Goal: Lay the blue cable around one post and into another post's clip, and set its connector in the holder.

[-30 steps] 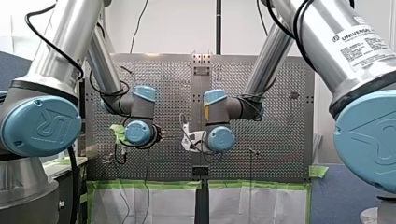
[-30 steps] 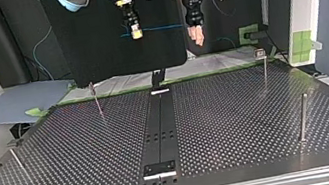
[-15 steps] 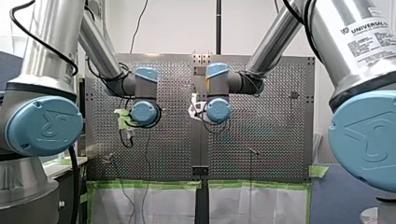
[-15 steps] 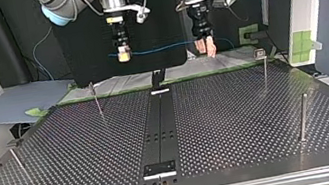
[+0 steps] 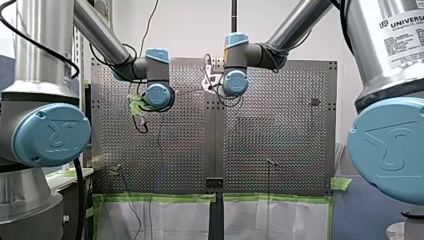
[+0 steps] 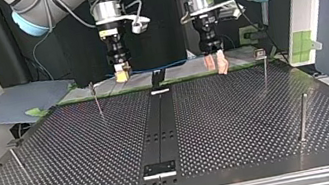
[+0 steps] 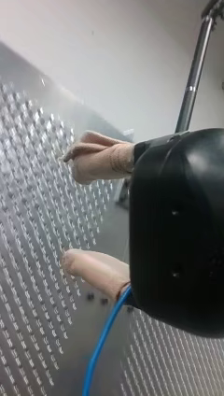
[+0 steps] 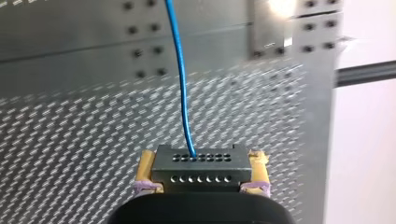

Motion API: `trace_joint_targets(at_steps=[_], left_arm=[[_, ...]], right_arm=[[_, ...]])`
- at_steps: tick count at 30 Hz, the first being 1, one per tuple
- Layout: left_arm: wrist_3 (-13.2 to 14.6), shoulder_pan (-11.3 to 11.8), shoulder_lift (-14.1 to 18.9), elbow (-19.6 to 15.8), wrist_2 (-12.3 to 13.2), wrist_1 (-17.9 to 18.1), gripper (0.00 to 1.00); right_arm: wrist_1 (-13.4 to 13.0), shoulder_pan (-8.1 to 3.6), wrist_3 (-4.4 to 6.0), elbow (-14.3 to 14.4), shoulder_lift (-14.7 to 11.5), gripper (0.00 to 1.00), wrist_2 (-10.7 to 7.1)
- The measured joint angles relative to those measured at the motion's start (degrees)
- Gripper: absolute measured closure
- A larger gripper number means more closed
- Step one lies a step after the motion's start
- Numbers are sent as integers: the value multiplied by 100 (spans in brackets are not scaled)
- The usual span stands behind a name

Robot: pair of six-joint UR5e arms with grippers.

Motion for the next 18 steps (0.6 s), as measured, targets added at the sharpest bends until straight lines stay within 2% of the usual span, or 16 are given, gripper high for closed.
trace_joint_targets(at_steps=[4,9,14,18], left_arm=[[75,149,182,181,-17,-182,0],[52,419,457,458,206,-455,0],[-123,688,727,719,470,-728,0],[-295,893,932,902,674,-932,0]], right_arm=[[193,-26,-43,-194,-194,100,-159],[459,-59,-65,-459,-458,100,-311],[714,-69,-84,-715,-714,100,-502],[932,-70,-168,-932,-849,100,-710]])
